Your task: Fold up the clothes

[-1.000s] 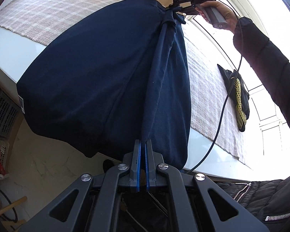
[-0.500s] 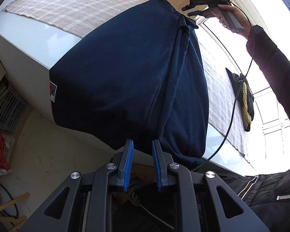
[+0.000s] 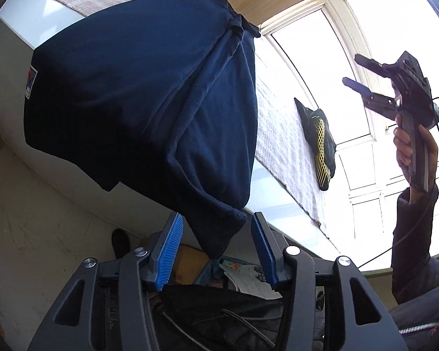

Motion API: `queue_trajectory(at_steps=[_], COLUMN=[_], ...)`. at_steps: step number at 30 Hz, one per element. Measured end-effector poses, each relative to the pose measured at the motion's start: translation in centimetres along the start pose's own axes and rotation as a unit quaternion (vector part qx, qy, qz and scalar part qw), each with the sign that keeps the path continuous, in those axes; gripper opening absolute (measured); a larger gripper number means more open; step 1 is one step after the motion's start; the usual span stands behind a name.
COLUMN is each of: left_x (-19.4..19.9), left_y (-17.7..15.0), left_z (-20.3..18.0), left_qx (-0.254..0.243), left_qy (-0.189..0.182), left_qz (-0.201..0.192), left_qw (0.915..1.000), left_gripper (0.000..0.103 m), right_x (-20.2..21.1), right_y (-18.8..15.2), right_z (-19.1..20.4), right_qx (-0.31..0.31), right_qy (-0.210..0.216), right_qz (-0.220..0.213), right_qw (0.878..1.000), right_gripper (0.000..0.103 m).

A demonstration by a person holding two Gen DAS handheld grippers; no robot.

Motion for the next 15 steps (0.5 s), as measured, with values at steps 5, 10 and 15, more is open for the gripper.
queue_trajectory(at_steps=[5, 10, 15], left_x=[-4.3, -4.7, -1.2], left_y=[0.6, 0.3, 0.9], left_z=[0.2, 2.1, 4.5], left_qx=[0.007, 0.021, 0.021], left_qy=[0.035, 0.029, 0.049], left_qz=[0.045, 0.052, 0.016], left_qw=[0.9984, 0.998, 0.9984], left_gripper=[0.044, 0.005, 0.005], right_x=[-0.2, -1.5, -5.4], right_y=[-6.6, -10.7, -14.7], right_z=[-0.7, -0.1, 0.6], right_qx=[-0.036, -0.012, -0.01], right_qy=[0.009, -0.008, 0.01], right_qz=[0.019, 0.039, 0.09], right_qw=[0.999, 0.999, 0.996], right_gripper=[0.058, 0.058, 0.058])
Point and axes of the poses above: each gripper's, at about its wrist camera, not at the fingertips, and x roughly against the way its jaws point, z to its left, y to its top, the point moved 3 cm from there along -x, roughly the way its jaws point, and after that the axes turned 4 degrees about -z, right-handed, at the moved point
